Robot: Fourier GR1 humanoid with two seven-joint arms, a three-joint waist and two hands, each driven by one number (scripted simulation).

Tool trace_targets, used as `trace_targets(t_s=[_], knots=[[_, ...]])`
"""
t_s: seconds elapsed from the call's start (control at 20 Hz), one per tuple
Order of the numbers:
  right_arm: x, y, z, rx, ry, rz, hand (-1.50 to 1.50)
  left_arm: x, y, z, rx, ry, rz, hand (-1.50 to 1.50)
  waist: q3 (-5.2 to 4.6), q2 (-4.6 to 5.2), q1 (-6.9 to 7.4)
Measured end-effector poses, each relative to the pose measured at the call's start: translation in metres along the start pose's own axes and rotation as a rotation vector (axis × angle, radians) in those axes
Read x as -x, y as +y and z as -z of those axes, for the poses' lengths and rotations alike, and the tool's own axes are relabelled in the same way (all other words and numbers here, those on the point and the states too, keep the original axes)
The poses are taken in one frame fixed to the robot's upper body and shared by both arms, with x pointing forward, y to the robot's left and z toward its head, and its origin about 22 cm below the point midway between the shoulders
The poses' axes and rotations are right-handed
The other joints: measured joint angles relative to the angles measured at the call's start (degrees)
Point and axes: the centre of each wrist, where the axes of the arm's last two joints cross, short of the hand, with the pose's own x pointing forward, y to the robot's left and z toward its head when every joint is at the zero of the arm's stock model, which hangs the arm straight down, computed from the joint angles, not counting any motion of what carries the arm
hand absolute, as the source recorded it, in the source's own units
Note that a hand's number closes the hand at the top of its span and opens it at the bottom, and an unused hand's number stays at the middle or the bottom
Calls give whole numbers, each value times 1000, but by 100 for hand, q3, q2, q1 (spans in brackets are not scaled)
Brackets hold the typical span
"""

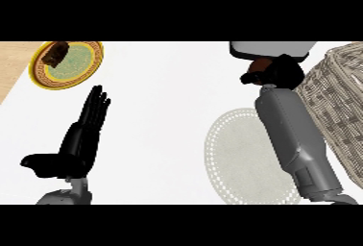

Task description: Pick the cupcake from the placemat and place it in the basket

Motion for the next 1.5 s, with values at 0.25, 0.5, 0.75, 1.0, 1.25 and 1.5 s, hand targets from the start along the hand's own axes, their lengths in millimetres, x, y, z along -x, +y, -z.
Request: trace_targets(t_s=[0.25,0.5,0.75,1.0,1.25,1.5], knots=[[-38,-20,-15,172,-96,140,150,0,2,2,-11,6,8,0,-9,-64,-65],[-74,-44,-28,273,-157,225,150,-1,0,5,-21,11,5,0,-15,-97,-143],[-96,-61,-39,309,-141,259,150,2,5,1,-45,16,11,0,-20,-151,-267],[-100,-67,-33,343,-76,218,150,1,10,6,-62,29,17,0,-21,-176,-376],[-87,-63,-14,376,-4,125,150,0,11,-2,-74,27,11,0,-19,-208,-443],[-75,-70,4,403,30,120,150,6,15,-6,-90,40,11,0,-16,-235,-538]])
